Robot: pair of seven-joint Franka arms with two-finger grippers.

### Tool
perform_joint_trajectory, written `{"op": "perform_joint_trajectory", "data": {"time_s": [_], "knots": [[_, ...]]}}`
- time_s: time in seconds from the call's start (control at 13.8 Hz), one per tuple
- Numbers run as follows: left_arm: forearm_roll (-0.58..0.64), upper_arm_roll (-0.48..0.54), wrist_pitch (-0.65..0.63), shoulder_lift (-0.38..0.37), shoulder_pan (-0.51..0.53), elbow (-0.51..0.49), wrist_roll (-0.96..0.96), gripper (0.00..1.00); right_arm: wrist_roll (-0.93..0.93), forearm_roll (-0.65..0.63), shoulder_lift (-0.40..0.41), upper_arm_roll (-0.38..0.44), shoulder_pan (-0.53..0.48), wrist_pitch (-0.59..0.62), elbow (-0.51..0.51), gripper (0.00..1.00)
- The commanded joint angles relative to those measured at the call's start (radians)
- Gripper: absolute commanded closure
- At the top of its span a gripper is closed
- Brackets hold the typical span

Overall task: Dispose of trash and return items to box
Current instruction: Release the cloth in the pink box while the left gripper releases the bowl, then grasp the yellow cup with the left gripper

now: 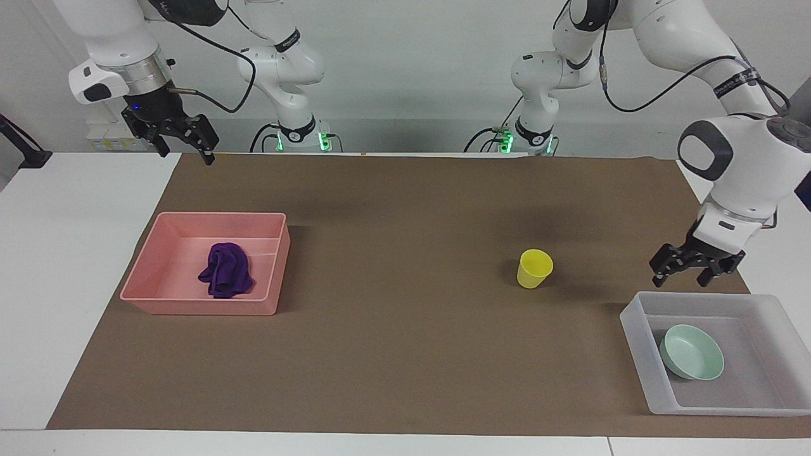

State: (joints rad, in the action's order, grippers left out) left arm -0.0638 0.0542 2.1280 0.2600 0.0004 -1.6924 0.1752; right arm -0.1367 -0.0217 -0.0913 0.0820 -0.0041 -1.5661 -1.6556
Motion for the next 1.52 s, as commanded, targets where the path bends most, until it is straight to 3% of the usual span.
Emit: {"op": "perform_joint_trajectory", "data": {"time_s": [0.0, 0.36, 0.72, 0.79, 0.87, 0.94, 1.16, 1.44], "knots": [[0.018, 0.013, 0.032, -0.076, -0.083, -0.153, -0.014, 0.00, 0.023, 0.016, -0.010, 0.004, -0.013, 0.009, -0.012, 0.00], [0.018, 0.009, 0.148, -0.139, -0.218, -0.331, -0.181, 0.00, 0.054, -0.009, -0.008, 0.001, -0.004, 0.006, -0.009, 0.00], [0.018, 0.009, 0.268, -0.145, -0.275, -0.440, -0.212, 0.00, 0.054, -0.007, -0.011, -0.001, -0.004, 0.006, -0.012, 0.00], [0.016, 0.009, 0.286, -0.142, -0.284, -0.455, -0.229, 0.40, 0.054, -0.007, -0.011, -0.001, -0.002, 0.006, -0.012, 0.00], [0.018, 0.009, 0.308, -0.140, -0.290, -0.470, -0.240, 0.73, 0.054, -0.007, -0.013, -0.001, -0.002, 0.006, -0.015, 0.00], [0.018, 0.009, 0.338, -0.140, -0.298, -0.490, -0.240, 0.99, 0.055, -0.007, -0.015, -0.001, -0.002, 0.006, -0.018, 0.00], [0.018, 0.009, 0.343, -0.142, -0.296, -0.491, -0.237, 1.00, 0.055, -0.007, -0.015, -0.001, -0.004, 0.006, -0.018, 0.00], [0.016, 0.018, 0.252, -0.142, -0.269, -0.386, -0.227, 1.00, 0.055, -0.007, -0.016, -0.001, -0.007, 0.006, -0.020, 0.00]]}}
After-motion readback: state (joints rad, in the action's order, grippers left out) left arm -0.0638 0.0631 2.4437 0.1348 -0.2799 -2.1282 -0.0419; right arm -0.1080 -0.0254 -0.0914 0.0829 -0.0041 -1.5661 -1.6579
